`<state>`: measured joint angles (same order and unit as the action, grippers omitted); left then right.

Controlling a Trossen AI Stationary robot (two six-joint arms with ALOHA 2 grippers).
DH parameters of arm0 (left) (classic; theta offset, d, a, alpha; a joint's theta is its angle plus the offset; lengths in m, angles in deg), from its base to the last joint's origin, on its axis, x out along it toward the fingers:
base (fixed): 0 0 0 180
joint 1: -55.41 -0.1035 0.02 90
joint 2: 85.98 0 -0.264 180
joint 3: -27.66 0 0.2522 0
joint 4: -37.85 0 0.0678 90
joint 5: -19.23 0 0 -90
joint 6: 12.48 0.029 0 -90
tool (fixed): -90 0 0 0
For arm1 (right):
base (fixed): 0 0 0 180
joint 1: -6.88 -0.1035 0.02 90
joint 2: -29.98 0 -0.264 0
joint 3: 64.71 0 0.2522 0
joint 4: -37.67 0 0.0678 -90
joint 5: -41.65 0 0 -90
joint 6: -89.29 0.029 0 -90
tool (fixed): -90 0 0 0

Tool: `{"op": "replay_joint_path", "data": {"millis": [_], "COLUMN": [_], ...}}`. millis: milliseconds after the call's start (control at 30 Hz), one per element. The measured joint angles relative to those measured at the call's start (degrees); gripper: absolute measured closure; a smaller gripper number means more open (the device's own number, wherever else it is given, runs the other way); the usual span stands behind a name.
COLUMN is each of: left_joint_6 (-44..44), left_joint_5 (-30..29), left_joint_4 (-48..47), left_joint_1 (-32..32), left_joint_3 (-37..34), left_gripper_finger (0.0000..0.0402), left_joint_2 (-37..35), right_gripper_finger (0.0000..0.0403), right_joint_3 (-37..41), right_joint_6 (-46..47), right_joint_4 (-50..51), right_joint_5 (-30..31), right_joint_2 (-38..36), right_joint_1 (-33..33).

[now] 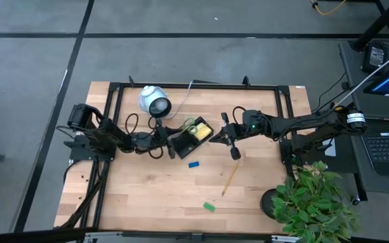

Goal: Pick and place office supplies into organizer
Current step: Put the gold binder clip into the black desk organizer

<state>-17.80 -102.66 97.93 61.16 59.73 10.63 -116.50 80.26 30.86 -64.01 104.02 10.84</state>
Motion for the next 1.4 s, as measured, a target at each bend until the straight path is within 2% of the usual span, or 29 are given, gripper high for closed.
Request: {"op": "replay_joint_path", "data": {"millis": [133, 333, 600, 767, 933, 1133, 1267, 1400], "left_joint_6": [2.4, 6.4, 7.0, 7.0, 7.2, 7.6, 7.6, 7.6], "left_joint_5": [-0.1, 0.0, 0.0, 0.0, 0.0, 0.0, 0.0, -0.1], "left_joint_4": [0.4, -0.4, -9.3, -12.6, -14.5, -15.8, -16.1, -17.7], "left_joint_1": [1.1, 2.6, 5.3, 6.7, 7.7, 7.7, 7.7, 7.7], "left_joint_3": [0.0, 0.0, -1.0, -2.0, -2.0, -2.0, -2.0, -2.0], "left_gripper_finger": [0.0279, 0.0277, 0.0276, 0.0276, 0.0276, 0.0276, 0.0276, 0.0276], "left_joint_2": [-2.8, -8.8, -18.0, -22.4, -23.6, -23.6, -23.6, -23.6], "right_gripper_finger": [0.0394, 0.0396, 0.0398, 0.0399, 0.0397, 0.0397, 0.0397, 0.0397], "right_joint_3": [-0.5, -6.1, -10.9, -9.7, -9.4, -9.4, -9.4, -9.4], "right_joint_6": [0.0, 5.6, 16.9, 22.6, 26.8, 33.3, 40.1, 41.5], "right_joint_4": [1.4, 14.5, 31.3, 32.6, 31.9, 30.2, 30.2, 29.7], "right_joint_5": [1.9, 9.4, 19.3, 23.7, 29.1, 31.0, 33.9, 34.3], "right_joint_2": [0.0, 0.0, 0.0, 1.3, 6.8, 14.5, 17.0, 19.2], "right_joint_1": [0.0, 0.0, -2.1, -4.2, -6.3, -6.5, -6.5, -7.5]}}
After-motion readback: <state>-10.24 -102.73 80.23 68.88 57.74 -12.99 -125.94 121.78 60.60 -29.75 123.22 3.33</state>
